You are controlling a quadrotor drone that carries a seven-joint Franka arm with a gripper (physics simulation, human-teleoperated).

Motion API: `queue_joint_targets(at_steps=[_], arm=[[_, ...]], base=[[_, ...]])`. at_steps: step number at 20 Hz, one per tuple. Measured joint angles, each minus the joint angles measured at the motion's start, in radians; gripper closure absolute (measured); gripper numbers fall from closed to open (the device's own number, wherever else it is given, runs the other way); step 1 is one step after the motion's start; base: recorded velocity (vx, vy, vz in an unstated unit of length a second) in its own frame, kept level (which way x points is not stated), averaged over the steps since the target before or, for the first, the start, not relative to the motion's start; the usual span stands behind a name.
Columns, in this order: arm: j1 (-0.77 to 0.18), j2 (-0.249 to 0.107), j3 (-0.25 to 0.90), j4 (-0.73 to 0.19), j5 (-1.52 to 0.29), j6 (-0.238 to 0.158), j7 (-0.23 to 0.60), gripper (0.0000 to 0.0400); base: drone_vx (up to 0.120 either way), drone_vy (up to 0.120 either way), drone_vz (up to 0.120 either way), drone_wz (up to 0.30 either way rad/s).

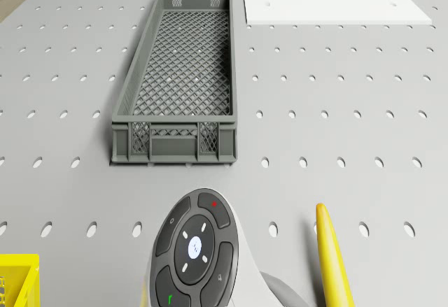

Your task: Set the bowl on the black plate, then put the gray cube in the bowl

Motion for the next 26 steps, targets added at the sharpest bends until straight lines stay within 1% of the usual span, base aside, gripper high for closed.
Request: queue_joint_targets(at_steps=[5,13,15,16,18,21,26], arm=[[0.014,-0.007,-0.042,-0.006,-0.041,0.010,-0.006,0.0000],[0.040,-0.008,-0.062,-0.009,-0.061,0.013,-0.027,0.0000],[0.044,-0.006,-0.064,-0.010,-0.063,0.012,-0.030,0.0059],[0.045,-0.006,-0.065,-0.010,-0.064,0.011,-0.031,0.0079],[0.048,-0.004,-0.066,-0.010,-0.065,0.009,-0.033,0.0107],[0.051,-0.001,-0.068,-0.011,-0.067,0.006,-0.036,0.0130],[0.054,0.004,-0.070,-0.011,-0.070,0.002,-0.039,0.0144]], base=[[0.000,0.000,0.000,0.000],[0.000,0.000,0.000,0.000],[0.000,0.000,0.000,0.000],[0.000,0.000,0.000,0.000],[0.000,0.000,0.000,0.000],[0.000,0.000,0.000,0.000],[0.000,0.000,0.000,0.000]])
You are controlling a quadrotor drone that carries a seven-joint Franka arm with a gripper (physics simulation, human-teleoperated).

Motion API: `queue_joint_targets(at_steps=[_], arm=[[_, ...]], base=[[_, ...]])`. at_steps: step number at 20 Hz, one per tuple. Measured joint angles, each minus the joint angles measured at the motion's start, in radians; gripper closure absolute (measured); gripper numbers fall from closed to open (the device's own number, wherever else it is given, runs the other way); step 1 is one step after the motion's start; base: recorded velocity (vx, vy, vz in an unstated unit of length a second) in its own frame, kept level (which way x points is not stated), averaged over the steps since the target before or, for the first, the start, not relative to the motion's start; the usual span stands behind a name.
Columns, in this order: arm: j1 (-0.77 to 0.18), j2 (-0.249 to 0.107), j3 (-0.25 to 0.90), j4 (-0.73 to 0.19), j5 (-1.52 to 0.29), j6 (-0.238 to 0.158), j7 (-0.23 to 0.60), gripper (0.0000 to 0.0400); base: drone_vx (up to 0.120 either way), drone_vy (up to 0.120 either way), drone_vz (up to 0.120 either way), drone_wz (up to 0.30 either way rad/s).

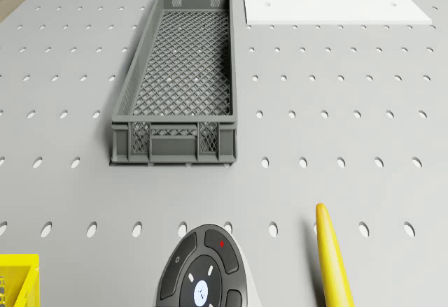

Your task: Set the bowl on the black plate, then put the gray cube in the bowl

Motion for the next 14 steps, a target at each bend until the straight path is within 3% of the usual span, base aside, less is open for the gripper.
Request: queue_joint_targets(at_steps=[9,14], arm=[[0.017,0.013,0.065,-0.022,0.063,-0.031,-0.002,0.0149],[0.025,0.017,0.133,-0.039,0.129,-0.050,0.002,0.0150]], base=[[0.000,0.000,0.000,0.000],[0.000,0.000,0.120,0.000]])
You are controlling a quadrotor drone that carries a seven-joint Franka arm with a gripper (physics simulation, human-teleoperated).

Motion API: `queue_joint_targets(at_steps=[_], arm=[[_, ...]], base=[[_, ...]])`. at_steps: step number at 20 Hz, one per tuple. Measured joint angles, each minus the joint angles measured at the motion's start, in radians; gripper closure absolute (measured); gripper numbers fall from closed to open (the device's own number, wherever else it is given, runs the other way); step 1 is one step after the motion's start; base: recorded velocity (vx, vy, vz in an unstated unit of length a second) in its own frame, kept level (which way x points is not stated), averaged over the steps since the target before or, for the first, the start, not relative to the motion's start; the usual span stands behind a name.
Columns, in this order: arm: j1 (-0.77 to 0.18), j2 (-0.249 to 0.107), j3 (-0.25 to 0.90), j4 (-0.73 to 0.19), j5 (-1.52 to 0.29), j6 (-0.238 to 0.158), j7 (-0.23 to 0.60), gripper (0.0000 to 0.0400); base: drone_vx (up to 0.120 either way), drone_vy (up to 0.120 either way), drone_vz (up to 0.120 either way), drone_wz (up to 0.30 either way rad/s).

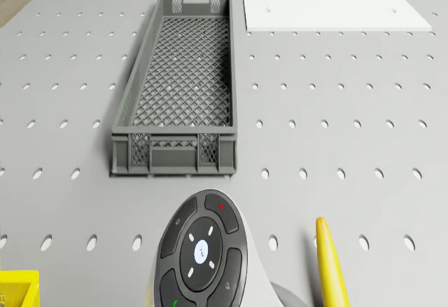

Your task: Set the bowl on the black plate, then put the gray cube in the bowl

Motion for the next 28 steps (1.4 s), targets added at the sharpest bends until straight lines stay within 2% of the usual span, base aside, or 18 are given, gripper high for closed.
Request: queue_joint_targets(at_steps=[7,10,16,28], arm=[[0.000,-0.006,0.038,-0.007,0.038,-0.001,0.005,0.0150],[-0.001,-0.010,0.044,-0.007,0.045,0.002,0.006,0.0150],[-0.003,-0.017,0.050,-0.008,0.052,0.009,0.008,0.0150],[-0.007,-0.030,0.055,-0.007,0.059,0.021,0.012,0.0150]], base=[[0.000,0.000,0.120,0.000],[-0.013,0.000,0.027,0.000],[-0.120,0.107,0.000,0.000],[-0.120,0.033,0.000,0.000]])
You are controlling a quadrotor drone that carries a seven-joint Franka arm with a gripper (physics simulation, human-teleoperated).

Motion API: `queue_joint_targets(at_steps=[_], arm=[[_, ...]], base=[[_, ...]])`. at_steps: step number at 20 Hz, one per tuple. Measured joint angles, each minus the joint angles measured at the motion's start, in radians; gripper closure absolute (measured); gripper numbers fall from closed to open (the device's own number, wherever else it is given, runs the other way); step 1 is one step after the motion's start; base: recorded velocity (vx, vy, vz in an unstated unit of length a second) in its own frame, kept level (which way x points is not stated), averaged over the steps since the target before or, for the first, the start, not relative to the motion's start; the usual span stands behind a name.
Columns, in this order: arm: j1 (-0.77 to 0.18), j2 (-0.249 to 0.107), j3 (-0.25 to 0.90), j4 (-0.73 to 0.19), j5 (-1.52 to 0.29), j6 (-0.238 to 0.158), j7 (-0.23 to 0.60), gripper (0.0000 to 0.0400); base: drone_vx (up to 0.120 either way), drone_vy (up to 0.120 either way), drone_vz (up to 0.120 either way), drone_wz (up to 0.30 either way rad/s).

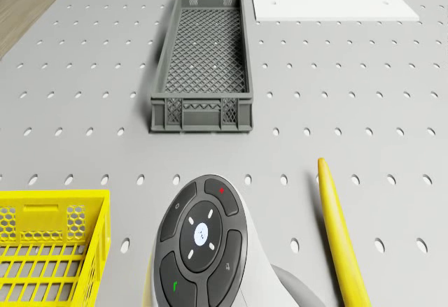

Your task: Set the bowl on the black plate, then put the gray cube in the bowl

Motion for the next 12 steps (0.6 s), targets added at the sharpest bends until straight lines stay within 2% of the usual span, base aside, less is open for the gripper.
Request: queue_joint_targets(at_steps=[12], arm=[[-0.003,-0.010,0.003,0.001,0.004,0.009,0.003,0.0150]], base=[[-0.120,0.003,0.000,0.000]])
